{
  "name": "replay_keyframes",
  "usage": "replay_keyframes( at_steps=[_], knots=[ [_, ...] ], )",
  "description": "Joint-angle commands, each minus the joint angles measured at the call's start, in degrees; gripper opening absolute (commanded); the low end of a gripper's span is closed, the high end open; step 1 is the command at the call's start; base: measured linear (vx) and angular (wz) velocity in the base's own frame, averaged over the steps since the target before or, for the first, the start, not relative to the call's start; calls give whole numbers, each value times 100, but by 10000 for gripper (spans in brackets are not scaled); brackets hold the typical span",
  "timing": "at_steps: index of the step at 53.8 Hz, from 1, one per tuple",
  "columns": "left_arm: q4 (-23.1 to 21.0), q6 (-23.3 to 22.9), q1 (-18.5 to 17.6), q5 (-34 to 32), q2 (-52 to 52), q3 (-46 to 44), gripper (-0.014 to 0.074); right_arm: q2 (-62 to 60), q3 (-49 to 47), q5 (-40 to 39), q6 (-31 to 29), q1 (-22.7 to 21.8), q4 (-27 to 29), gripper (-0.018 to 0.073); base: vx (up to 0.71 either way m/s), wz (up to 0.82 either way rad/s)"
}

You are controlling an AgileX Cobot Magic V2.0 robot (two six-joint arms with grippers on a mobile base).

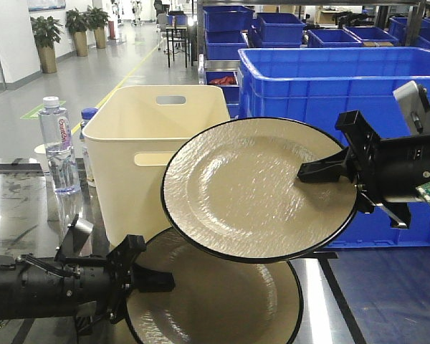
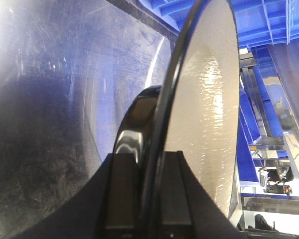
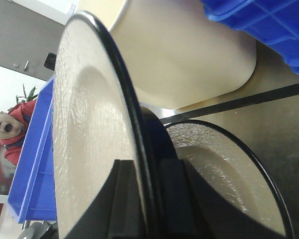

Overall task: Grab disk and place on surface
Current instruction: 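Drive the base to the steel counter holding both plates, then lower the left gripper's plate onto the counter in front of the bin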

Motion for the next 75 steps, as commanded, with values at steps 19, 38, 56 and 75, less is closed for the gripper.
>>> replay_keyframes(
  at_steps=[19, 38, 56, 75],
  knots=[
    [124, -674, -25, -178, -212, -175, 1, -243, -251, -493, 22, -23, 675, -8, 0, 0],
    [651, -1255, -25, -240, 29, -175, 37, -243, -251, -560, 22, -23, 676, -8, 0, 0],
    [1331, -1580, 39, -378, 84, -175, 398, -243, -251, -564, 20, -23, 540, -4, 0, 0],
    [2319, -1580, 707, -189, -830, -175, 664, -243, -251, -554, -44, -23, 501, 0, 0, 0]
  ],
)
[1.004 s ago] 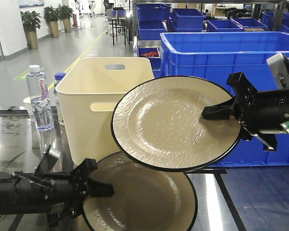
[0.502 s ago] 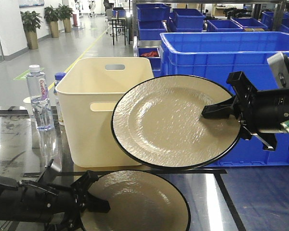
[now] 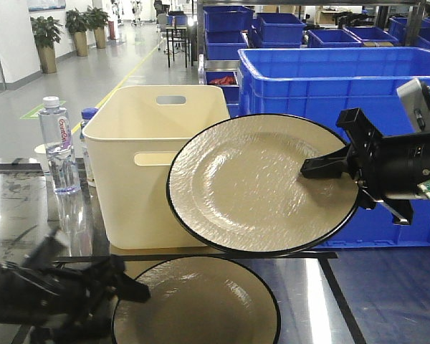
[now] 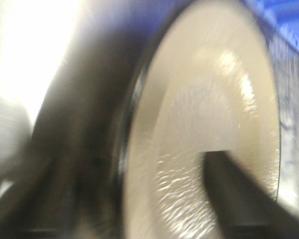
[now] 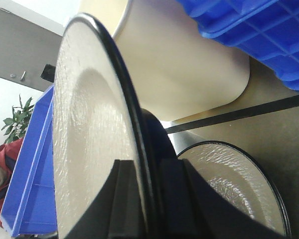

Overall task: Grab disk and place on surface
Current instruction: 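Lower the left gripper's plate onto the counter in front of the bin, then stack the right gripper's plate onto the first plate and release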

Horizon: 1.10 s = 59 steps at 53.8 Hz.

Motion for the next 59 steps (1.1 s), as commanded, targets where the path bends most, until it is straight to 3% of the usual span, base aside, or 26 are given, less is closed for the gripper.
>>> replay_keyframes(
  at_steps=[1, 12, 21, 32, 41, 52, 59],
  knots=[
    [-85, -36, 237, 135, -624, -162, 662, -243, -251, -300, -50, -23, 523, 0, 0, 0],
    [-20, -36, 434, -82, -1574, -162, 615, -17, -251, -246, -196, 91, 251, 0, 0, 0],
    [1, -36, 434, -522, -2173, -162, 563, 447, -251, -240, -261, 536, 220, 0, 0, 0],
    [156, -36, 434, -697, -2429, -162, 549, 1074, -251, -95, -521, 970, 216, 2, 0, 0],
    [163, -36, 434, -653, -2429, -162, 549, 1444, -251, 190, -572, 1064, 138, 23, 0, 0],
    [171, -36, 434, -653, -2429, -162, 549, 1565, -251, 420, -1068, 1064, -192, 132, 0, 0],
    [171, -36, 434, -681, -2429, -162, 549, 1565, -251, 441, -1598, 1064, -259, 275, 0, 0]
  ],
)
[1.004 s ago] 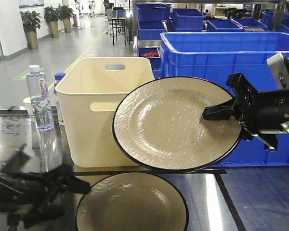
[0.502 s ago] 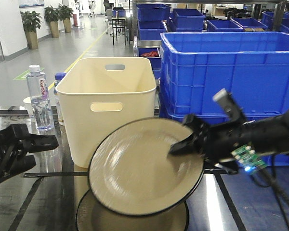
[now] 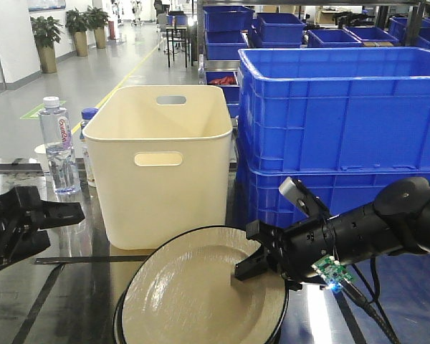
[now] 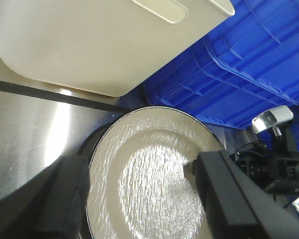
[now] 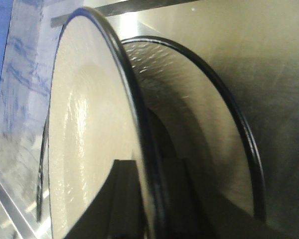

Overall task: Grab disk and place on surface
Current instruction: 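Stack the right gripper's plate onto the first plate and release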

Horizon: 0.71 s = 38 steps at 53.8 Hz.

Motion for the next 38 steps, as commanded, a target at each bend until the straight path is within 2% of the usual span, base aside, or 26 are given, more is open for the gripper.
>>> replay_keyframes(
  at_steps=[1, 12, 18, 26, 31, 38],
  knots=[
    [-238, -36, 24, -205, -137, -168, 549, -316, -221, 20, -558, -7, 317, 302, 0, 0],
    [-90, -36, 24, -164, -137, -168, 549, -330, -241, -31, -1427, -26, 130, 533, 0, 0],
    [-84, -36, 24, -163, -137, -168, 549, -414, -344, -191, -1751, -26, -207, 582, 0, 0],
    [47, -36, 24, -164, -137, -168, 549, -628, -709, -125, -1594, -26, -1053, 582, 0, 0],
    [157, -36, 24, -164, -137, -168, 545, -817, -892, -125, -1225, -26, -1766, 582, 0, 0],
    [309, -36, 24, -147, -137, -168, 519, -1085, -971, -125, -738, -26, -2293, 582, 0, 0]
  ],
)
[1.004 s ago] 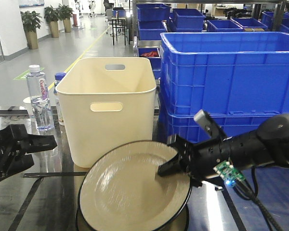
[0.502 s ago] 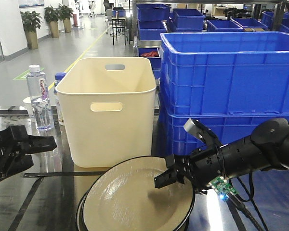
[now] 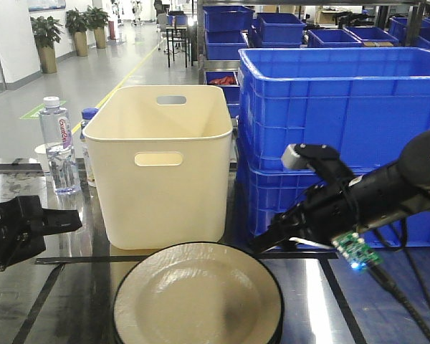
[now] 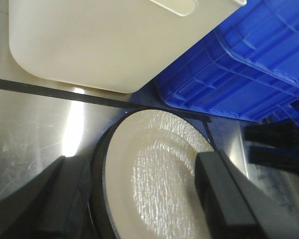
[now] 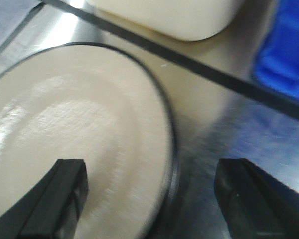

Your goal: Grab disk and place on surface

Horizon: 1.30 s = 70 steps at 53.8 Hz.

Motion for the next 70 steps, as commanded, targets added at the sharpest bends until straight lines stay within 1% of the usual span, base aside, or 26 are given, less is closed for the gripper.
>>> replay_keyframes(
  at_steps=[1, 5, 11, 14, 17, 21, 26, 36, 41, 45, 51, 58, 70],
  knots=[
    [-107, -36, 24, -163, -137, -168, 512, -460, -226, -167, 310, -21, -236, 582, 0, 0],
    [-80, -14, 24, -191, -137, -168, 475, -595, -226, -162, 381, -21, -298, 582, 0, 0],
    [-80, 345, 24, -202, -141, -168, 372, -732, -226, -156, 405, -21, -292, 582, 0, 0],
    [-80, 568, 24, -202, -165, -168, 309, -769, -226, -170, 405, -21, -292, 582, 0, 0],
    [-80, 765, 24, -202, -212, -168, 223, -775, -226, -164, 405, -21, -283, 582, 0, 0],
    [-85, 974, 24, -202, -326, -168, 109, -770, -226, -164, 405, -21, -283, 582, 0, 0],
    [-85, 1182, 24, -201, -520, -168, -11, -770, -226, -164, 405, -21, -270, 582, 0, 0],
    [-80, 1601, 24, -69, -1082, -112, -1, -770, -226, -159, 405, -21, -270, 582, 0, 0],
    [-80, 2111, 24, -144, -1587, 215, -1, -770, -226, -159, 405, -21, -270, 582, 0, 0],
    [-80, 2372, 24, -358, -2108, 594, -1, -770, -226, -159, 405, -21, -270, 582, 0, 0],
    [-158, 2184, 24, -339, -2646, 1187, -1, -770, -226, -159, 405, -21, -270, 582, 0, 0],
    [-110, 2190, 24, -175, -3053, 1616, -1, -770, -226, -159, 405, -21, -270, 582, 0, 0],
    [-128, 2190, 24, -130, -3223, 1765, -1, -770, -226, -159, 405, -21, -270, 582, 0, 0]
  ],
)
